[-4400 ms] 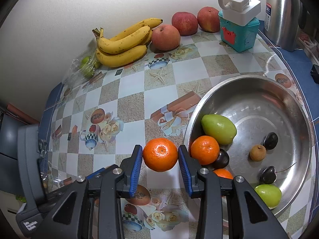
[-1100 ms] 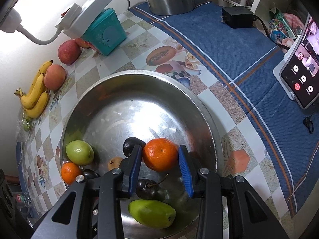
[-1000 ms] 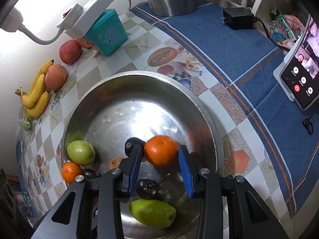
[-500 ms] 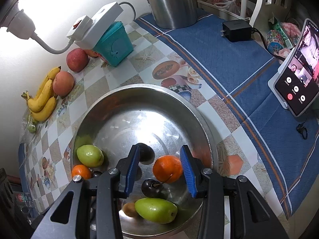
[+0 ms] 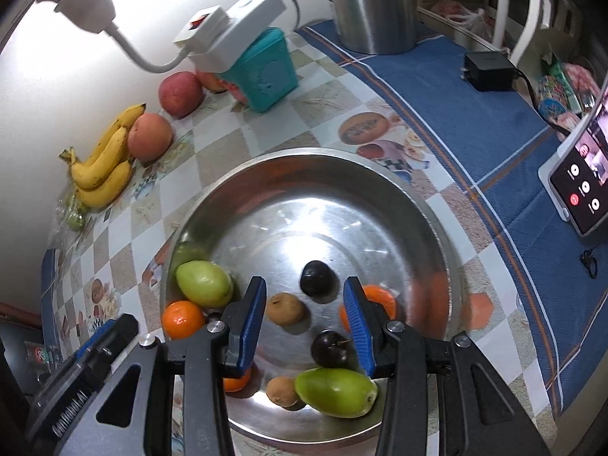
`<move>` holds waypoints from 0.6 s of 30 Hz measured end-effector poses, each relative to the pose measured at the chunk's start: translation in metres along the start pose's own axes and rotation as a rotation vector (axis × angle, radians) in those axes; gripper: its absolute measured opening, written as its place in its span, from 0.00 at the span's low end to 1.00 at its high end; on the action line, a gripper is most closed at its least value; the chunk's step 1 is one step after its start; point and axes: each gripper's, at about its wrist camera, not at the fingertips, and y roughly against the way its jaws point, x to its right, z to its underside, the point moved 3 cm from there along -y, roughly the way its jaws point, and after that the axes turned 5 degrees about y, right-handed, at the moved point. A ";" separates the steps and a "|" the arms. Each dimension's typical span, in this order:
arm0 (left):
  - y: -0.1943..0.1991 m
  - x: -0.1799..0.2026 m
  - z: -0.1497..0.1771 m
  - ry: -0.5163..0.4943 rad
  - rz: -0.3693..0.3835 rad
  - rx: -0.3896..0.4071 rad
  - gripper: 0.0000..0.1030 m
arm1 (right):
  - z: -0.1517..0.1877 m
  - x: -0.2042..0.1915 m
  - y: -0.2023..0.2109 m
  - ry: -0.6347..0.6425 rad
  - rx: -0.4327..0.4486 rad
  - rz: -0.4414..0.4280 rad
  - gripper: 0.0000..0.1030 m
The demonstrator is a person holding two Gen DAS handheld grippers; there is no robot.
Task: Organize fruits
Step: 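Withdraw both grippers from the bowl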
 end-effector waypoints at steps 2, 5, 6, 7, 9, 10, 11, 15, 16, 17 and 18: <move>0.003 -0.010 -0.003 0.013 -0.036 0.018 0.51 | 0.001 -0.006 0.001 0.013 0.000 -0.007 0.42; 0.006 -0.025 -0.006 0.032 -0.102 0.041 0.62 | 0.001 -0.015 0.001 0.035 -0.002 -0.018 0.42; 0.008 -0.030 -0.006 0.037 -0.125 0.046 0.63 | 0.001 -0.017 0.001 0.042 -0.004 -0.018 0.43; 0.007 -0.036 -0.007 0.043 -0.156 0.051 0.68 | 0.001 -0.020 0.000 0.051 -0.006 -0.016 0.44; 0.006 -0.045 -0.008 0.048 -0.199 0.054 0.76 | 0.002 -0.027 -0.001 0.071 -0.009 -0.013 0.57; 0.005 -0.050 -0.007 0.048 -0.230 0.054 0.79 | 0.002 -0.030 -0.001 0.081 -0.009 -0.012 0.58; 0.005 -0.052 -0.007 0.047 -0.252 0.053 0.81 | 0.003 -0.033 -0.001 0.092 -0.009 -0.013 0.58; 0.002 -0.066 -0.006 0.060 -0.298 0.048 0.89 | 0.004 -0.043 -0.002 0.123 0.000 -0.003 0.75; 0.002 -0.068 -0.005 0.064 -0.301 0.047 0.92 | 0.004 -0.045 -0.002 0.130 0.003 0.000 0.75; 0.001 -0.070 -0.005 0.067 -0.303 0.048 0.94 | 0.005 -0.047 -0.002 0.136 0.004 -0.001 0.75; 0.001 -0.072 -0.005 0.068 -0.305 0.049 0.95 | 0.005 -0.049 -0.002 0.143 0.004 -0.004 0.75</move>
